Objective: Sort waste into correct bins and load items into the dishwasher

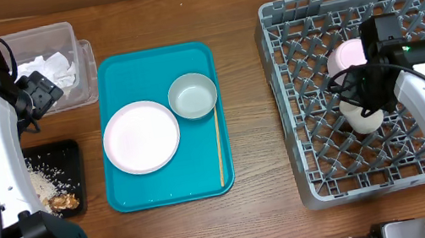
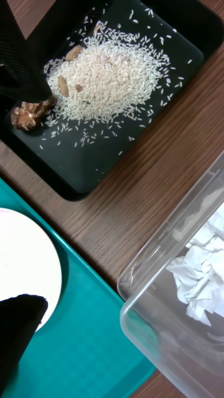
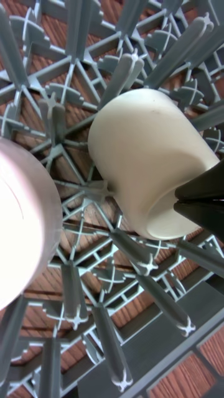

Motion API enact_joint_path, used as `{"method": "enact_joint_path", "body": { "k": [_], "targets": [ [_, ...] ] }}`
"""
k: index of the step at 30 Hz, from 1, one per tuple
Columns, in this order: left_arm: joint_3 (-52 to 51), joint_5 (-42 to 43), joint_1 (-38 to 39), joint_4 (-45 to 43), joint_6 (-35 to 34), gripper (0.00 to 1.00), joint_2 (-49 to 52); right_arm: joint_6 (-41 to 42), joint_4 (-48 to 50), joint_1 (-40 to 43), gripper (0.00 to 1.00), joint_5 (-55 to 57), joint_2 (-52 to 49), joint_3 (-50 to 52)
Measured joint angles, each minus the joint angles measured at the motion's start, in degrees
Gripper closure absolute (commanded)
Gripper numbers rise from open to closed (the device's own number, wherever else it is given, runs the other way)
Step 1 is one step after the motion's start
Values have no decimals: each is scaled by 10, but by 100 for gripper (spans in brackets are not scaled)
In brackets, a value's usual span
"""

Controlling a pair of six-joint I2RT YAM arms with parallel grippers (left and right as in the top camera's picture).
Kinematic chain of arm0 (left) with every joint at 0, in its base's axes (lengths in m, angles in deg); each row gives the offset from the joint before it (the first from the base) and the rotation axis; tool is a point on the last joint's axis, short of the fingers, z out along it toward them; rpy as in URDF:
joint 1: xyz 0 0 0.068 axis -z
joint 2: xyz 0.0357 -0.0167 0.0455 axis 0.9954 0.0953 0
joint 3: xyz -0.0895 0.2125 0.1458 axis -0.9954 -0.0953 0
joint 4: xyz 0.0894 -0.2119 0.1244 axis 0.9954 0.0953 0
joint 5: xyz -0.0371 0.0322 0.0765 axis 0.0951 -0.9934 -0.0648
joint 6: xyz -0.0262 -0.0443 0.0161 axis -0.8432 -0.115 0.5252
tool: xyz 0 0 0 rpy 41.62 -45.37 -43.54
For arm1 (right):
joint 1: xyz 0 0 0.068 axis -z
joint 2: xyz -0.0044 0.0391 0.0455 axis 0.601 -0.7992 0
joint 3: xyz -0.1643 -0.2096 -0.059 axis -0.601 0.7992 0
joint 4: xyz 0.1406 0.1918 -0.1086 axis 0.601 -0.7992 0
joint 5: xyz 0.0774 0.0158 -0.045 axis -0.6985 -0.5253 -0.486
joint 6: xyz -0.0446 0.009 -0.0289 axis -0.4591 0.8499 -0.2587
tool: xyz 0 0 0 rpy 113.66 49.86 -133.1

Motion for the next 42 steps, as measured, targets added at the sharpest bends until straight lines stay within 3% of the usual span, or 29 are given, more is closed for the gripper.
{"method": "enact_joint_path", "body": {
  "k": [21,29,42],
  "targets": [
    [0,0,0,0,0,0,0,77,-66,1,96,127,0,-23],
    [0,0,0,0,0,0,0,95,-83,1,96,127,1,-27],
    [0,0,0,0,0,0,0,47,-30,1,96,64,15,-19]
  ]
}}
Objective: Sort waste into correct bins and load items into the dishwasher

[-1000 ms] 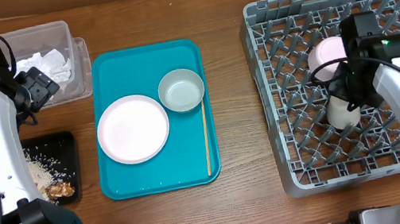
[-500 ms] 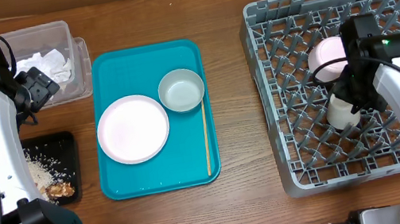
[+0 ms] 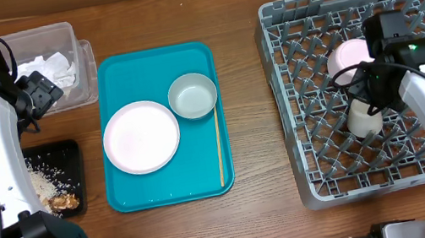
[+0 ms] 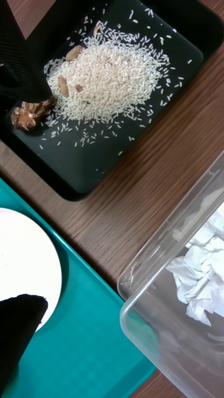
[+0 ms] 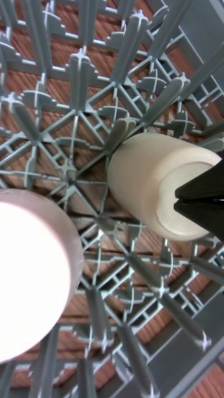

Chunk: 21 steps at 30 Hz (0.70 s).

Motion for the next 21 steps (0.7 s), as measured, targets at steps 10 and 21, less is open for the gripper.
{"method": "enact_joint_path", "body": {
  "k": [10,21],
  "targets": [
    [0,0,0,0,0,0,0,8,-16,0,96,12,0,9],
    [0,0,0,0,0,0,0,44,-14,0,96,28,0,22]
  ]
}}
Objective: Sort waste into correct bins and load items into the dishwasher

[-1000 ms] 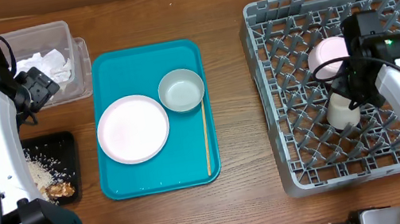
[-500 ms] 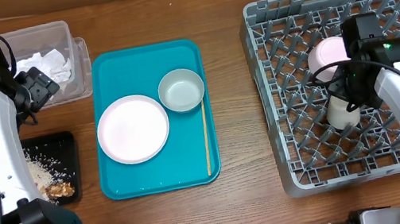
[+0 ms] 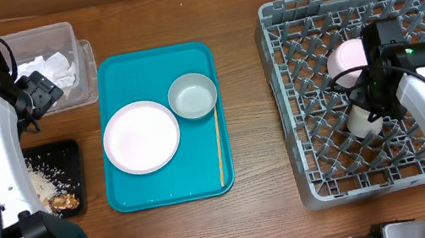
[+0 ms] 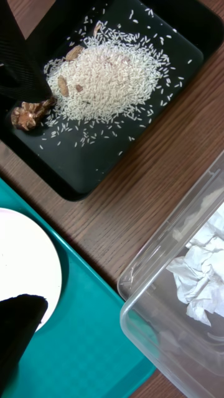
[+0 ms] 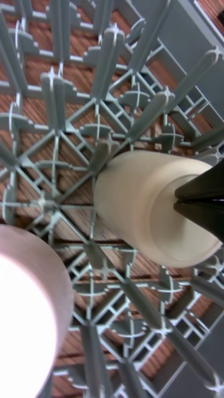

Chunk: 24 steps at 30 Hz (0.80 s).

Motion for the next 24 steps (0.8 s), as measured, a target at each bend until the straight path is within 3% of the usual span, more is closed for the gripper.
{"method": "enact_joint_path", "body": {
  "k": [9,17,19,20,22,24],
  "targets": [
    [0,0,0,0,0,0,0,47,-42,0,96,56,0,8],
    [0,0,0,0,0,0,0,43,-54,-14,95,9,34,-43],
    [0,0,0,0,0,0,0,26,-19,-33,83,-39,63,-64],
    [0,0,0,0,0,0,0,15,3,-44,66,-68,80,-72],
    [0,0,0,0,0,0,0,-3,52,-73,49,-132,112,-84],
    [0,0,0,0,0,0,0,-18,87,-103,46,-184,130,-90]
  ]
}}
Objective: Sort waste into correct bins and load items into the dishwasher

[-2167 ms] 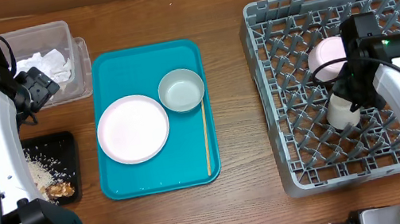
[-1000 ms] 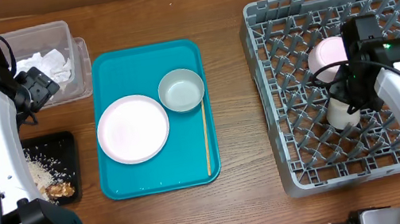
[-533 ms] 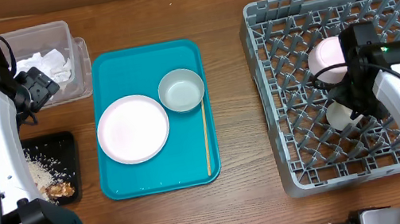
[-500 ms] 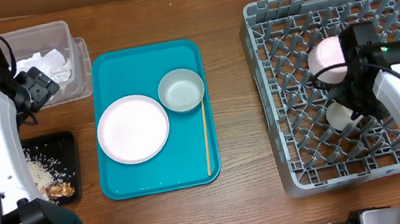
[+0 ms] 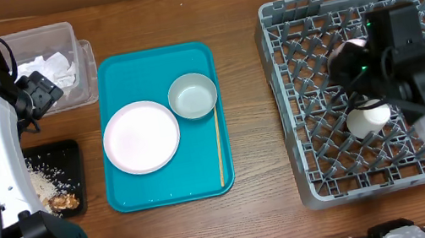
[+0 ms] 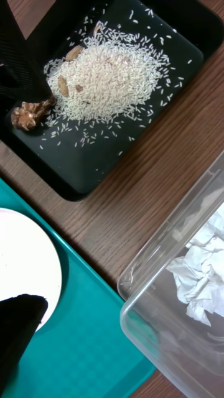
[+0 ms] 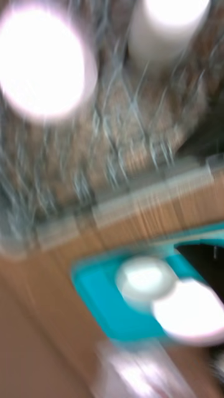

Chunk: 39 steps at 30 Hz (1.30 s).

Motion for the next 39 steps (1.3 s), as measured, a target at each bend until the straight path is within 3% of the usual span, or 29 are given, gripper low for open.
{"method": "enact_joint_path", "body": {
  "k": [5,11,16,22,39],
  "targets": [
    [0,0,0,0,0,0,0,-10,95,-106,32,-68,-19,-1],
    [0,0,0,0,0,0,0,2,162,-265,30,-54,-139,-1],
    [0,0,0,0,0,0,0,25,185,-336,34,-20,-255,-1],
    [0,0,0,0,0,0,0,50,164,-358,43,26,-343,0],
    [0,0,0,0,0,0,0,64,156,-393,54,99,-389,0]
  ]
}}
